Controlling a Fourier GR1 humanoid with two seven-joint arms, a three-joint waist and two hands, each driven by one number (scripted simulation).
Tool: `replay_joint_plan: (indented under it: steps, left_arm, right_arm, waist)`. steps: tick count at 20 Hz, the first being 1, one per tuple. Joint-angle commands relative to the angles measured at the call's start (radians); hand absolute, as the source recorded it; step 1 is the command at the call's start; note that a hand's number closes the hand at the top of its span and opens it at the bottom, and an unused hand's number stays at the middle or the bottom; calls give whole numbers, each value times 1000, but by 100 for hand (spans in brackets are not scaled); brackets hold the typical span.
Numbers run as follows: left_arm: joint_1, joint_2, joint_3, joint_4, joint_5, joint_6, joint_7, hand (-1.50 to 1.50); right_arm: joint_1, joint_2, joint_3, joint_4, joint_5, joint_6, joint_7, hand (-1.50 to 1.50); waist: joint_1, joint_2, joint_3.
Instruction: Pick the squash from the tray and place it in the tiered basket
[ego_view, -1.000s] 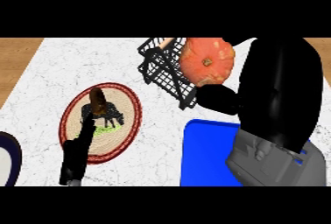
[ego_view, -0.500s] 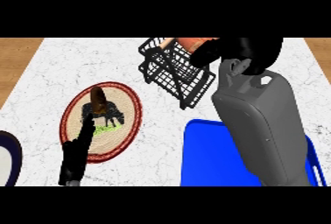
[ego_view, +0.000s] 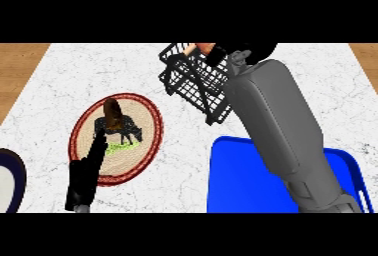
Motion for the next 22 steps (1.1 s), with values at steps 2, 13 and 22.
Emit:
replay_joint_plan:
  steps: [2, 13, 22]
  left_arm:
    - [-19, 10, 8, -16, 4, -16, 30, 0]
    - [-42, -19, 5, 43, -5, -16, -15, 0]
    - [-9, -28, 8, 34, -13, 6, 4, 0]
  right_arm:
    - [-16, 4, -26, 197, -20, -193, 10, 150]
    - [16, 4, -132, 260, -371, -554, -203, -150]
    - [23, -6, -128, 150, -375, -822, -276, -150]
  waist:
    - [4, 2, 0]
    - [13, 6, 1]
    - [-19, -7, 0]
